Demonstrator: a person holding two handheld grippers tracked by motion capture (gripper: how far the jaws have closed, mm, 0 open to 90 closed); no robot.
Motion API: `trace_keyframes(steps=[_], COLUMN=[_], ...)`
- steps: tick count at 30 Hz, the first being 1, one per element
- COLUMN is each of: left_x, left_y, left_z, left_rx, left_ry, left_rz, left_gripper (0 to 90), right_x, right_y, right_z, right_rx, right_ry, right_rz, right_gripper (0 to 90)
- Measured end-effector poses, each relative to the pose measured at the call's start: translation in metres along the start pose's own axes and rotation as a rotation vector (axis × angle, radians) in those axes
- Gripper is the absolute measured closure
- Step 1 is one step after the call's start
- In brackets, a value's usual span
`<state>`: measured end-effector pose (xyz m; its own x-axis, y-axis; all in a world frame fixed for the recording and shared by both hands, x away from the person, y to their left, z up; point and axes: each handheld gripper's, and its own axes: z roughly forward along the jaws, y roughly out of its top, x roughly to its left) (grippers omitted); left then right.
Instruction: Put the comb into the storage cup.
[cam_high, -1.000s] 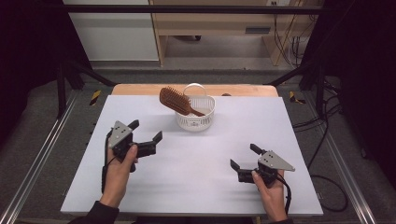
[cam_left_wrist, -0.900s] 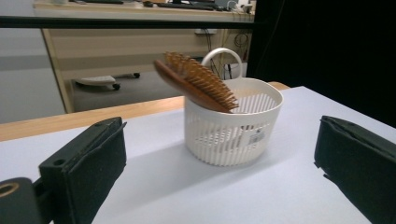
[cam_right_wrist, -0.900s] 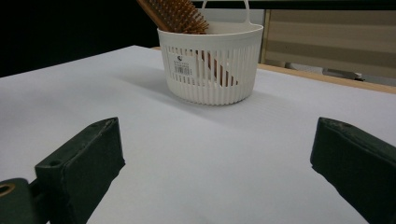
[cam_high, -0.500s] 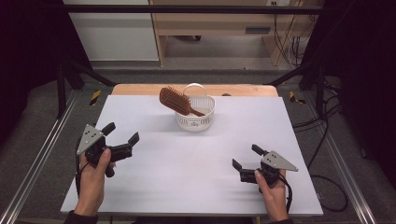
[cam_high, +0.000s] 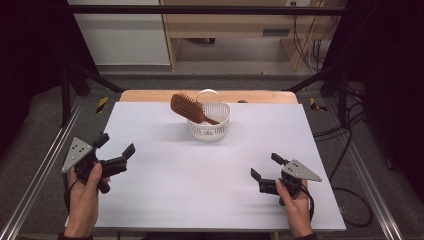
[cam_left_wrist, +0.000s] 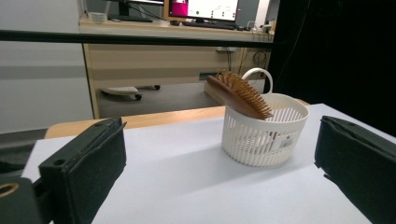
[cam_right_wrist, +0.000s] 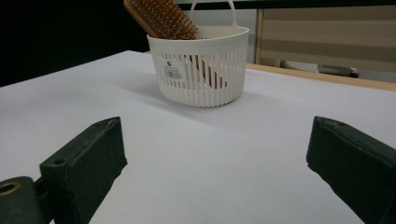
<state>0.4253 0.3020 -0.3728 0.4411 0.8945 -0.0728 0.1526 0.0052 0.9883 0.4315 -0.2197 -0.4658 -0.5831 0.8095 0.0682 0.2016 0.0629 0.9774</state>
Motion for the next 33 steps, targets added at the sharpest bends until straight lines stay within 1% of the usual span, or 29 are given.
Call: trace_keyframes(steps=[1,3,5,6,10,12,13,15,16,18,20,24,26,27,33], left_x=[0.001,0.004,0.006,0.009,0.013,0.013,0.014,0.015,0.015,0.017,0.02,0.021,0.021,0.021,0.02], left_y=[-0.001,-0.004,-0.008,-0.011,-0.02,-0.022,-0.027,-0.032,-0.032,-0.037,-0.039,-0.044,-0.049,-0.049,-0.062], left_z=[-0.002,-0.005,-0.008,-0.012,-0.017,-0.018,-0.02,-0.022,-0.022,-0.025,-0.026,-0.027,-0.027,-0.027,-0.026], left_rx=[0.0,0.006,0.002,0.001,-0.001,-0.001,0.002,0.004,0.004,0.01,0.003,0.005,0.011,0.011,0.012], left_ry=[0.0,0.008,0.016,0.025,0.051,0.059,0.065,0.069,0.069,0.078,0.082,0.085,0.08,0.08,0.064], left_rz=[0.004,0.019,0.022,0.022,0.028,0.028,0.021,0.018,0.018,0.024,0.014,0.011,0.002,0.002,-0.004], left_gripper=[2.2,2.3,2.3,2.4,2.0,1.7,1.6,1.7,1.6,1.6,1.6,1.5,1.5,1.5,1.5], right_x=[0.0,0.0,-0.001,-0.002,-0.004,-0.006,-0.006,-0.007,-0.007,-0.008,-0.009,-0.009,-0.009,-0.009,-0.01], right_y=[0.0,0.0,0.0,0.0,-0.002,-0.003,-0.004,-0.006,-0.006,-0.007,-0.009,-0.012,-0.012,-0.012,-0.012], right_z=[-0.002,-0.004,-0.009,-0.011,-0.018,-0.021,-0.022,-0.023,-0.023,-0.024,-0.023,-0.022,-0.022,-0.022,-0.022], right_rx=[0.001,-0.002,-0.008,-0.009,-0.021,-0.025,-0.029,-0.037,-0.037,-0.038,-0.032,-0.032,-0.039,-0.043,-0.037], right_ry=[-0.002,-0.003,-0.005,-0.008,-0.019,-0.027,-0.03,-0.037,-0.037,-0.046,-0.058,-0.061,-0.061,-0.062,-0.07], right_rz=[-0.016,-0.024,-0.036,-0.039,-0.042,-0.041,-0.038,-0.039,-0.039,-0.046,-0.059,-0.053,-0.05,-0.046,-0.041], right_gripper=[5.0,5.0,4.7,4.6,4.2,4.1,4.0,3.9,3.9,3.7,3.4,3.2,3.2,3.1,2.9])
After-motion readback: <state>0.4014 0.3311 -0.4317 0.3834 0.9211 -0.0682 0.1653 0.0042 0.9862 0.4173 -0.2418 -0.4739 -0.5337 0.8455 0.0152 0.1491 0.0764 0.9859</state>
